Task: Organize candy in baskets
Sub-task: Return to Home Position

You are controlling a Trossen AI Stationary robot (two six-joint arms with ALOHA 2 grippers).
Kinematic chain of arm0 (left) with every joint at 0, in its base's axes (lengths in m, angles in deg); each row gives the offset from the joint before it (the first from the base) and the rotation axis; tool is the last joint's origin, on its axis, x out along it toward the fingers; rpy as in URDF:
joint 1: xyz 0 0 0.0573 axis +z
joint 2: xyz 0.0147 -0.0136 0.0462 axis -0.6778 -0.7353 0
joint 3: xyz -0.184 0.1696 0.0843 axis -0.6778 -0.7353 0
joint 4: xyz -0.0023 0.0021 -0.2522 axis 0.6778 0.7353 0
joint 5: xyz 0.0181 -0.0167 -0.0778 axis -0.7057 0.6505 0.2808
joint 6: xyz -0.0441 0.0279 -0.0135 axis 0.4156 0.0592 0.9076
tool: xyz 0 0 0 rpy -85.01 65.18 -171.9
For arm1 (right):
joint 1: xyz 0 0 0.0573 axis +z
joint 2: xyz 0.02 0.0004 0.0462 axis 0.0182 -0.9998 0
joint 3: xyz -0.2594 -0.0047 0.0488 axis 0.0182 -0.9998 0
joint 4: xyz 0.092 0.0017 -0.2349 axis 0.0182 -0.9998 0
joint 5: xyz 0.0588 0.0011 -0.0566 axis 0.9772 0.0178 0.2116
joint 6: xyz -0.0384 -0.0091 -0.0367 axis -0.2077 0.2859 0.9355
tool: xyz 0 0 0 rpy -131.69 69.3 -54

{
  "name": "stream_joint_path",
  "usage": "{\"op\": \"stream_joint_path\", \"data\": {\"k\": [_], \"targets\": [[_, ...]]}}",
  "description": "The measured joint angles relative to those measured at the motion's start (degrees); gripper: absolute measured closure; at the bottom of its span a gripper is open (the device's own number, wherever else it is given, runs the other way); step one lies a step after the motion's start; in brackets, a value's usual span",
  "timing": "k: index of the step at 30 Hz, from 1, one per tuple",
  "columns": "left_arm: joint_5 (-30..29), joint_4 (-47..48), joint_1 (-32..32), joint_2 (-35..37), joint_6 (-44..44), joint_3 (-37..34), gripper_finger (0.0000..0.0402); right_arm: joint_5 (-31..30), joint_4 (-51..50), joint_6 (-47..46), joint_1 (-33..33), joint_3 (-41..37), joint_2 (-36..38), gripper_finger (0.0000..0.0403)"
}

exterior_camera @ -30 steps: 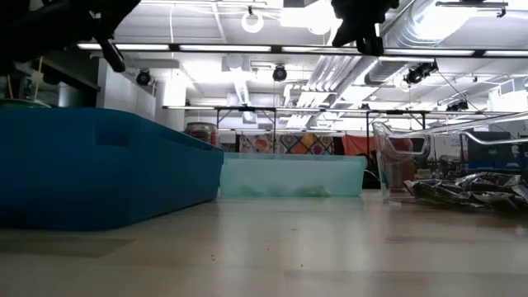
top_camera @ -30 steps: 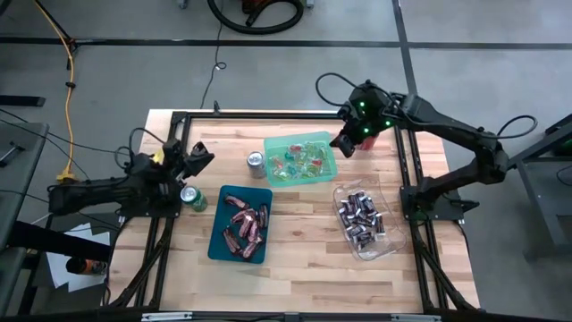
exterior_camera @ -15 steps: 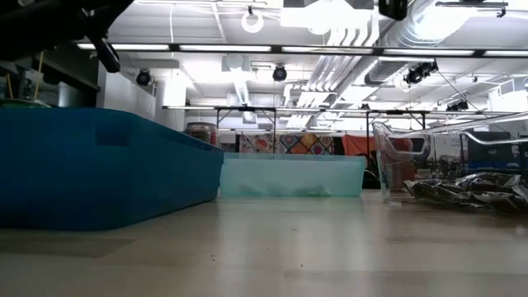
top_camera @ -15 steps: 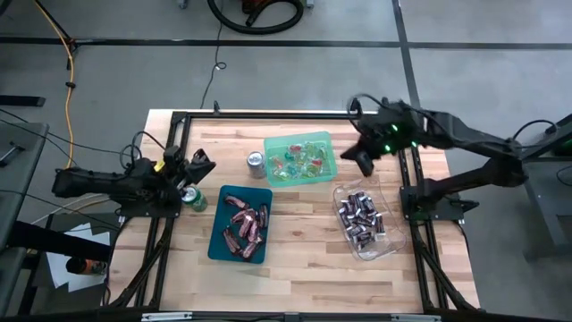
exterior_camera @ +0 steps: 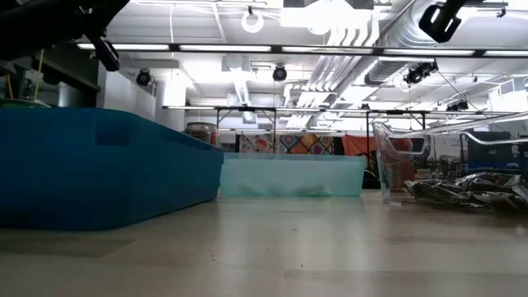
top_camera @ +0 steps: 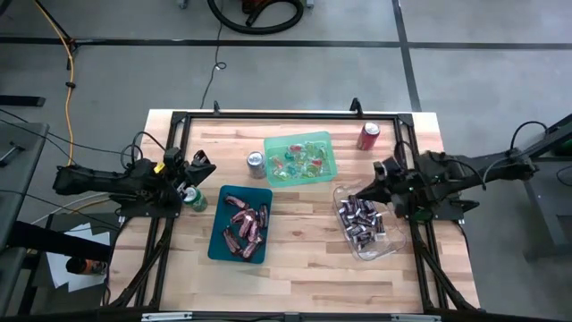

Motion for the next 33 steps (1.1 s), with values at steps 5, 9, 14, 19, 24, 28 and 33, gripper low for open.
{"op": "stream_joint_path", "data": {"k": [5, 9, 14, 19, 24, 28, 33], "targets": [[0.0, 0.0, 0.0, 0.0, -0.1, 0.0, 0.0401, -2.4, 9.6, 7.1, 0.8, -8.3, 7.0, 0.0403], [0.0, 0.0, 0.0, 0.0, -0.1, 0.0, 0.0401, -4.2, 21.8, 13.3, 0.5, -16.3, 11.0, 0.0403], [0.0, 0.5, 0.0, 0.0, -0.1, 0.0, 0.0401, -4.8, 28.6, 16.0, -2.1, -24.1, 14.4, 0.0403], [0.1, 2.6, -0.1, 0.9, -0.1, 0.0, 0.0402, -4.6, 28.6, 17.0, -5.6, -29.2, 18.6, 0.0403], [0.2, 10.4, 0.0, 5.2, -0.1, 0.1, 0.0402, -3.1, 29.3, 16.6, -8.6, -34.0, 23.1, 0.0403], [0.2, 20.8, 0.2, 8.0, -0.1, 0.1, 0.0402, -2.7, 27.1, 17.0, -9.5, -35.5, 26.1, 0.0403], [0.2, 38.5, 0.2, 12.4, -0.1, 0.1, 0.0402, -6.4, 19.4, 9.8, -10.2, -35.5, 26.9, 0.0403]]}}
